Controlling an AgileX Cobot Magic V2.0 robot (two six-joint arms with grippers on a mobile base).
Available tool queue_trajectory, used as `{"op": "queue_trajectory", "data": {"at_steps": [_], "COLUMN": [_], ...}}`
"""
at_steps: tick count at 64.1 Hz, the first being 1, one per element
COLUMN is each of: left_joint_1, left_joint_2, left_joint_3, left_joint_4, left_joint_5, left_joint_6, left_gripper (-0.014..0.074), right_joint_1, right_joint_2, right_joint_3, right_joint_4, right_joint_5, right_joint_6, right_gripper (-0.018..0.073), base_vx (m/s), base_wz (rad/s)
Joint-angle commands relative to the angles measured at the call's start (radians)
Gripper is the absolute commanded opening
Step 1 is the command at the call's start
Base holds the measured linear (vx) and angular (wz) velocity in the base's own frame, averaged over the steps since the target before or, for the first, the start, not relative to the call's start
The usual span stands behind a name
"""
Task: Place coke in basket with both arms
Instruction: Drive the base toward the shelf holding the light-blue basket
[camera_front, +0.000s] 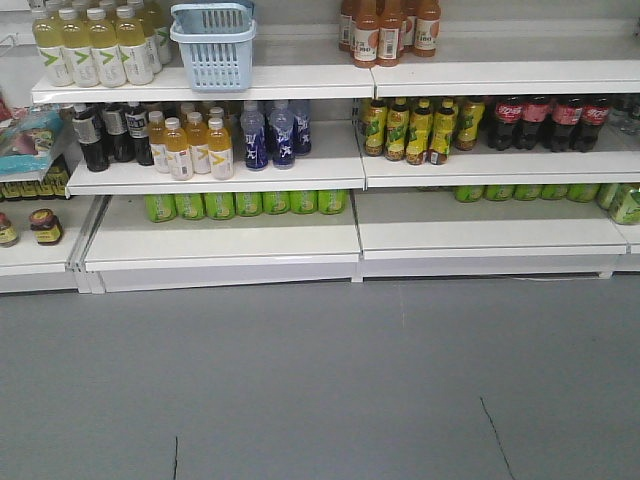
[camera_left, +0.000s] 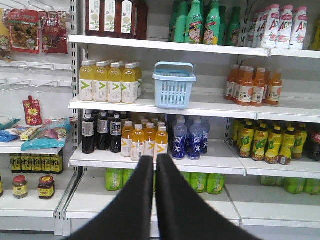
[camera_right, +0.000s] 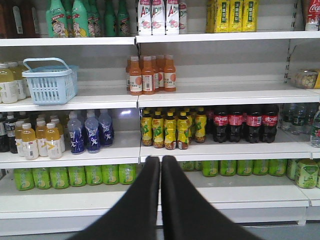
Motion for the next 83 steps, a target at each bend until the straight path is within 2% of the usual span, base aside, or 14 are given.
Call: {"op": "queue_trajectory", "data": {"at_steps": [1, 83], "left_joint_1": [-0.007, -0.007], "left_joint_2": [-0.013, -0.013], "left_joint_3": [-0.025, -0.026], "left_joint_4": [-0.001, -0.001], "left_joint_5": [-0.072, -0.071], "left_joint_6": [0.001, 0.001], "left_gripper": [-0.0006, -0.0006], "right_joint_1": [-0.005, -0.005], "right_joint_2": [0.002, 0.002], "right_joint_3": [0.008, 0.008], "right_joint_4": [-0.012, -0.012], "right_joint_5": [-0.067, -0.067], "right_joint_6": [-0.003, -0.003], "right_gripper": [-0.0005, -0.0005], "base_vx": [0.00, 0.00], "base_wz": [0.00, 0.01]}}
